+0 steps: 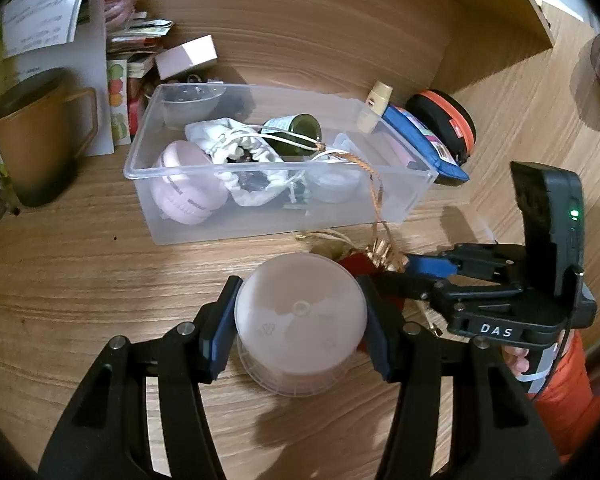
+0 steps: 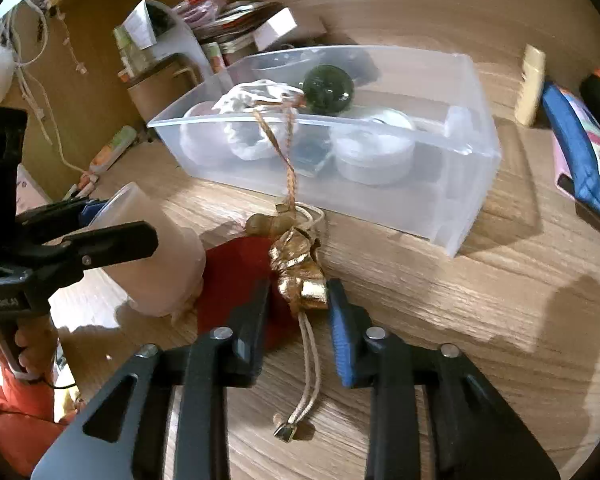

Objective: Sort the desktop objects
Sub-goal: 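Grasp the white candle jar with the left gripper while the right grasps the red pouch's gold bow, then carry the candle jar and red pouch over the clear box with both grippers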

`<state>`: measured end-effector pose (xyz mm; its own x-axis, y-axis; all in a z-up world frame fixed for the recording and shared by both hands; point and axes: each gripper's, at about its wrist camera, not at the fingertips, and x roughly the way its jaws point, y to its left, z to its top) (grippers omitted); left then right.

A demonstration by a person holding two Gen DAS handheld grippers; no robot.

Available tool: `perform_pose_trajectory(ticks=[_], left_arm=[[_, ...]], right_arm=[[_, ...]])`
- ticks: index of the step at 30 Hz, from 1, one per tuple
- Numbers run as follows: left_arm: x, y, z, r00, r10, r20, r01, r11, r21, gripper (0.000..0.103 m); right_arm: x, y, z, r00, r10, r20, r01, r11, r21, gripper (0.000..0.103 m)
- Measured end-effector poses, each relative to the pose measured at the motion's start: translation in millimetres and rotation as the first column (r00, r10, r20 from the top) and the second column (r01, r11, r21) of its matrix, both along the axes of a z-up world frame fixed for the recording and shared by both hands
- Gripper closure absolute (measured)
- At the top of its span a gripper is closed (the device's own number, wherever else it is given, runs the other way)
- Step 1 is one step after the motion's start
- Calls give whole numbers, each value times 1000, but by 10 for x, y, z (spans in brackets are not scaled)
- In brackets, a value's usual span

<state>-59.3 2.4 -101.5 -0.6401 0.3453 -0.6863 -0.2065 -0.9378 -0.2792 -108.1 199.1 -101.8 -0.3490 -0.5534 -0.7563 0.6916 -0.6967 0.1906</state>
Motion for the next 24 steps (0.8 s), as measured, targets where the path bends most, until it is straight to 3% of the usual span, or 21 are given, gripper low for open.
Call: perform_pose_trajectory(ticks=[5, 24], left_arm=[[8, -94, 0, 1000, 17, 6, -17, 1000, 25, 48], [15, -404, 148, 998, 68, -8, -67, 995, 79, 48]], right_arm=[[74, 60, 178, 999, -8, -38, 6, 999, -49, 87], [-48, 79, 558, 998, -45, -32, 38, 983, -182, 88]])
